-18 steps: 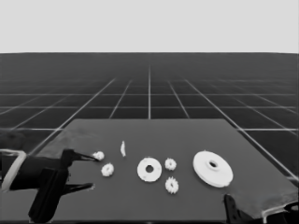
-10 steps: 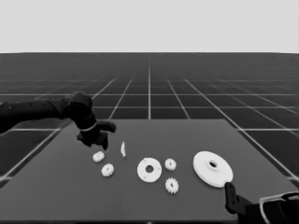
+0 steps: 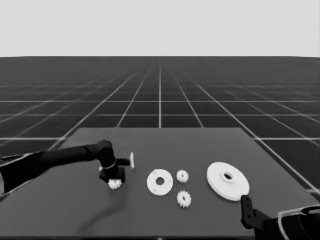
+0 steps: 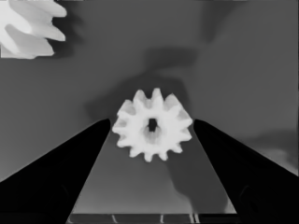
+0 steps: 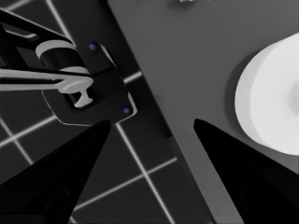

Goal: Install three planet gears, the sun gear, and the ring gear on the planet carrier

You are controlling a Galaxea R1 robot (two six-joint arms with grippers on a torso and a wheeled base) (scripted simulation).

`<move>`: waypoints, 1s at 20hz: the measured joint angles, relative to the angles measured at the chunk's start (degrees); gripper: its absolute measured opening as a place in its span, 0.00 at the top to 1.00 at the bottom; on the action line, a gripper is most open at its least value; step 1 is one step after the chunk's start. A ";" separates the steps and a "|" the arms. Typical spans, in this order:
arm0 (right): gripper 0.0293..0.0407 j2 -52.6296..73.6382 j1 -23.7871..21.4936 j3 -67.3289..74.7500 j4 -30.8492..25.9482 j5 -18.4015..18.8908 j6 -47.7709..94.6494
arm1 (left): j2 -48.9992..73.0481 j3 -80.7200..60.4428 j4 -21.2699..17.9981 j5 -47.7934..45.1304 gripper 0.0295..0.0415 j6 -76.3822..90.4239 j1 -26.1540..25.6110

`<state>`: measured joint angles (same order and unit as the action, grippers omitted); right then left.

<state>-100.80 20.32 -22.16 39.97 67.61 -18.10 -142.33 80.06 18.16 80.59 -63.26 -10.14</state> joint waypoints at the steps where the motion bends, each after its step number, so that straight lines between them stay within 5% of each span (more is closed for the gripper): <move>1: 0.19 0.00 0.00 0.00 0.00 0.00 0.00 | -0.35 0.88 0.42 -0.47 0.25 0.37 -0.60; 5: 0.19 0.00 0.00 0.00 0.00 0.00 0.00 | -0.62 1.64 0.59 -0.79 0.25 0.79 -0.97; 7: 0.19 0.00 0.00 0.00 0.00 0.00 0.00 | -0.71 1.89 0.79 -0.95 0.84 0.87 -1.03; 15: 0.19 0.00 0.00 0.00 0.00 0.00 0.00 | -0.83 2.14 0.98 -1.12 0.86 0.91 -1.29; 17: 0.19 0.00 0.00 0.00 0.00 0.00 0.00 | 3.74 -9.50 -11.74 7.26 0.86 -4.09 12.72; 20: 0.19 0.00 0.00 0.00 0.00 0.00 0.00 | 3.35 -8.58 -18.86 9.61 0.86 -3.67 21.15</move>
<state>-100.80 20.32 -22.16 39.97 67.61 -18.10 -138.98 71.49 -0.70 90.20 -66.93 11.01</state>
